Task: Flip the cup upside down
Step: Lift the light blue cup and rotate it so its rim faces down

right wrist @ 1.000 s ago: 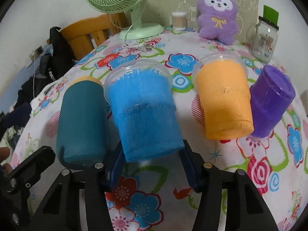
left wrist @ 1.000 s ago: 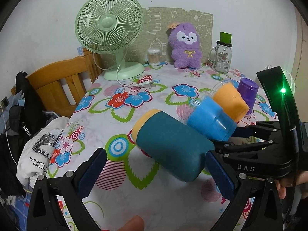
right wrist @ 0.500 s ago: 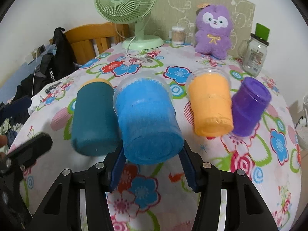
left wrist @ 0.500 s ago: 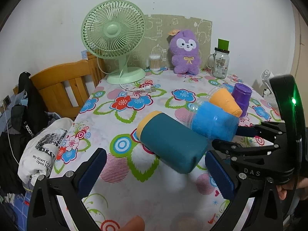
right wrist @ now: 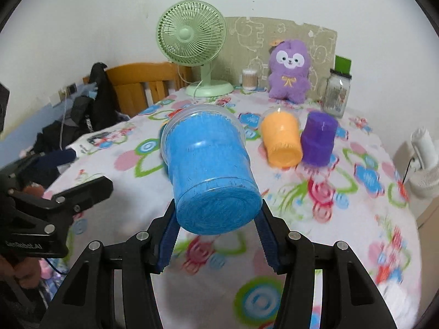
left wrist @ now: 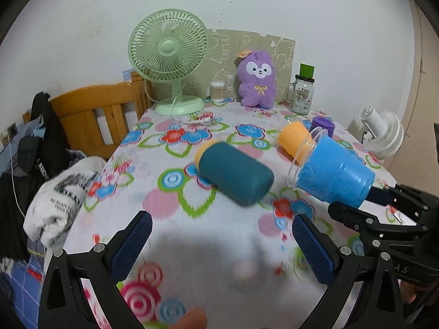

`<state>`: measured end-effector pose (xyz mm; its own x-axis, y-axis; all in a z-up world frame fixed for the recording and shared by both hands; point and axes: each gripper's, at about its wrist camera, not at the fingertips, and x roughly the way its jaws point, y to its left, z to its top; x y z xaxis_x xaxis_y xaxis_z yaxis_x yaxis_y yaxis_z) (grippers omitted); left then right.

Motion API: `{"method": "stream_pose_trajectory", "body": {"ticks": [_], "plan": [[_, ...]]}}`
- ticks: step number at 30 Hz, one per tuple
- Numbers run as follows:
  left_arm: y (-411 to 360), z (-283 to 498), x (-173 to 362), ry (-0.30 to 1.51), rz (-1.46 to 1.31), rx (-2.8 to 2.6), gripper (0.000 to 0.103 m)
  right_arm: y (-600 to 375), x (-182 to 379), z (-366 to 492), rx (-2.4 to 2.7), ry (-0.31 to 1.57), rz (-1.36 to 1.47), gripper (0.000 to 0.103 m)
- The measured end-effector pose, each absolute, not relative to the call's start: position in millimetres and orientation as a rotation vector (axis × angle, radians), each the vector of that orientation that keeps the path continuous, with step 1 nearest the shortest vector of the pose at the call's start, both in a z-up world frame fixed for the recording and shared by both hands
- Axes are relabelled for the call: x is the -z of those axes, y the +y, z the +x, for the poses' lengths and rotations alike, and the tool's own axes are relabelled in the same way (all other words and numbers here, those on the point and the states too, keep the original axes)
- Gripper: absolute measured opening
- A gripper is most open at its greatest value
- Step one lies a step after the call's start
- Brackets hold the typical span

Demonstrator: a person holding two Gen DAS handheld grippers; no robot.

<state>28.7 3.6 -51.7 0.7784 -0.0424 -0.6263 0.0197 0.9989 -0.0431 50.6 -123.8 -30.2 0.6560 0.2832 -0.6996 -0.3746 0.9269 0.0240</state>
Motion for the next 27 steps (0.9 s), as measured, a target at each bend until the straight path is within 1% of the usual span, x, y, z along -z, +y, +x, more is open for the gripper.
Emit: {"method": "stream_pose_trajectory", "body": {"ticks": [7, 11, 12, 15, 19, 27], "plan": [[-1.0, -4.5, 72.1, 0.682, -0.052, 0.038, 0.103, -113.9, 59.9, 28.3, -0.356, 0.814, -0.097, 0.056], [-4.3, -10.8, 76.1, 0.695, -0.068, 0.033, 0.103, -109.7, 75.2, 25.1, -0.353, 0.845, -0.09, 0.059], [-3.7, -11.7, 75.0, 0.693, -0.078, 0.038, 0.103, -109.4, 76.9, 25.0, -0.356, 0.856, -0.09, 0.06], [-6.1, -12.4, 71.1, 0.684, -0.079, 0.038, 0.103, -111.0, 75.0, 21.4, -0.367, 0.85, -0.089, 0.074], [-10.0, -12.4, 65.1, 0.669, -0.083, 0.048, 0.103, -125.2, 57.1, 13.1, -0.417, 0.806, -0.062, 0.084], [-46.8, 3.0, 52.7, 0.626, -0.084, 0.115, 0.103, -195.5, 30.2, -5.1, -0.357, 0.752, 0.018, 0.091]]}}
